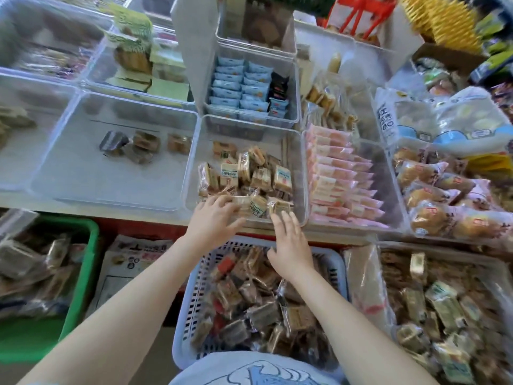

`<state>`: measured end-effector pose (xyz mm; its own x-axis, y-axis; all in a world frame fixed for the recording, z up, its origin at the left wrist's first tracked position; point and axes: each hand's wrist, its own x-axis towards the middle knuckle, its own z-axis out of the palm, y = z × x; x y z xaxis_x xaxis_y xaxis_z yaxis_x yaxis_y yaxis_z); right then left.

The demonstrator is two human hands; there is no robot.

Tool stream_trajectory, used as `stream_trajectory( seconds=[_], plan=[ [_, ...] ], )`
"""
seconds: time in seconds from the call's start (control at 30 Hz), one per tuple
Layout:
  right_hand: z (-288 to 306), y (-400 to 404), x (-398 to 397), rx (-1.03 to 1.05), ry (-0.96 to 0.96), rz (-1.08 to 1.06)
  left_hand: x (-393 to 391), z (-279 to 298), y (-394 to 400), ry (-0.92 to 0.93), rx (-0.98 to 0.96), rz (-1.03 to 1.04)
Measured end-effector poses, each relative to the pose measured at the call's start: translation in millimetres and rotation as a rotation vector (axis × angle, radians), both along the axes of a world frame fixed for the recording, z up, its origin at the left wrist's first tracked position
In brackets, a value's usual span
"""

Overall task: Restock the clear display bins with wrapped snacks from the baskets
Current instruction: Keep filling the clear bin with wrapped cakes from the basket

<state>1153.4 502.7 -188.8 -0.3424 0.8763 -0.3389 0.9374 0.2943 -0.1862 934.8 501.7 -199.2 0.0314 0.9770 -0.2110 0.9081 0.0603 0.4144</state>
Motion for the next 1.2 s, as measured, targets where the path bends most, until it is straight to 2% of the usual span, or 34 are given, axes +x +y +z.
stream_trajectory(
  seconds=[0.1,0.17,0.23,0.3,0.4,0.53,0.8,1.07,1.2],
  plan=[
    [0,3,1,-0.011,0.036,0.008,4,0,-7,0.043,-0.014,-0.004],
    [5,6,4,-0.025,0.166,-0.026,11,9,-14,0.065,0.022,0.022],
    [13,5,15,0.016,0.330,-0.105,28,19,-25,0.026,0.147,0.080],
    [19,-1,38,0.144,0.418,-0.174,58,32,-34,-0.073,0.208,0.089],
    [15,-18,92,0.259,0.478,-0.309,119,46,-37,-0.176,-0.006,-0.019],
    [3,-37,184,0.195,0.409,-0.471,201,45,-39,-0.179,-0.159,-0.186],
    [-27,-80,346,0.034,0.072,-0.767,341,23,-38,-0.138,-0.357,-0.327],
    [-53,-61,376,0.057,0.200,-0.752,399,15,-34,-0.097,-0.389,-0.261],
    [-39,-56,386,0.087,0.211,-0.741,401,20,-30,-0.149,-0.331,-0.180]
  ],
)
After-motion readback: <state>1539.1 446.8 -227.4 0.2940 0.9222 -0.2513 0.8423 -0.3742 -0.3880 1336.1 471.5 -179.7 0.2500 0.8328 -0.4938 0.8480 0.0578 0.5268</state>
